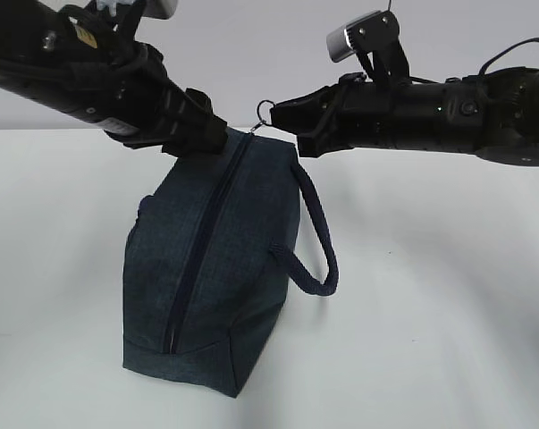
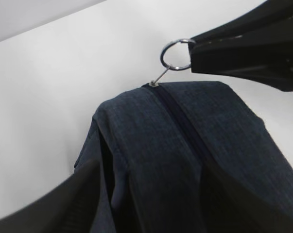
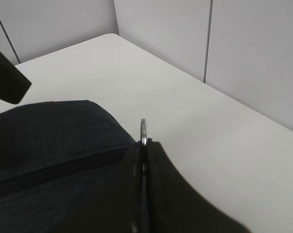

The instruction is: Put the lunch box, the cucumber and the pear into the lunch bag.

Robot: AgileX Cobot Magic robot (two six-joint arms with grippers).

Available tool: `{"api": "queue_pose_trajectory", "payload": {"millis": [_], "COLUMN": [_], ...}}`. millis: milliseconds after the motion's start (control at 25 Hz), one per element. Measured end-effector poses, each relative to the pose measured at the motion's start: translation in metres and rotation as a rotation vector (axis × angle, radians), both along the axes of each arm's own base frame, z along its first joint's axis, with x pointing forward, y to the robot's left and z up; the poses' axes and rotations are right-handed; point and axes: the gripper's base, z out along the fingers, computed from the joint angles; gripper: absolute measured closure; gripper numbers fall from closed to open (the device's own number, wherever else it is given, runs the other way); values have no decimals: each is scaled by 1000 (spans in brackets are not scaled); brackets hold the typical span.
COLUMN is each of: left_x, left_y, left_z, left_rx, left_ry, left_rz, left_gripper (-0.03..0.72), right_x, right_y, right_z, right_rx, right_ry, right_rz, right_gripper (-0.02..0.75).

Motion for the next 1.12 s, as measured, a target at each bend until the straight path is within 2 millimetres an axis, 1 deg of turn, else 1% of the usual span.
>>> {"api": "queue_pose_trajectory", "payload": {"millis": [320,480,560,680,760,920,1120], "left_x": [20,27,27,26,26,28,30], "left_y": [-11,-11,-10,-10,-10,-11,-12], "left_z": [-9,-9,-9,-9,-9,-13,-21], "left_rx": [44,55,60,64,64,76,91], "left_ry": [29,37,49,57,56,66,92], "left_rz": [-12,-9,-5,-7,-7,-9,-11], "left_gripper": [295,300,326,395,427,444,447], "right_x": [-1,-1,-1,-2,-2,-2,-2], "right_y": [1,1,1,1,1,1,1], "right_z": [0,0,0,-1,-1,-1,-1], "right_rx": [5,7,6,1,-1,0,0], "right_ry": [12,14,15,16,16,19,21], "right_rz": [10,13,14,18,20,20,21], "right_gripper": [738,738,738,738,738,738,738]}}
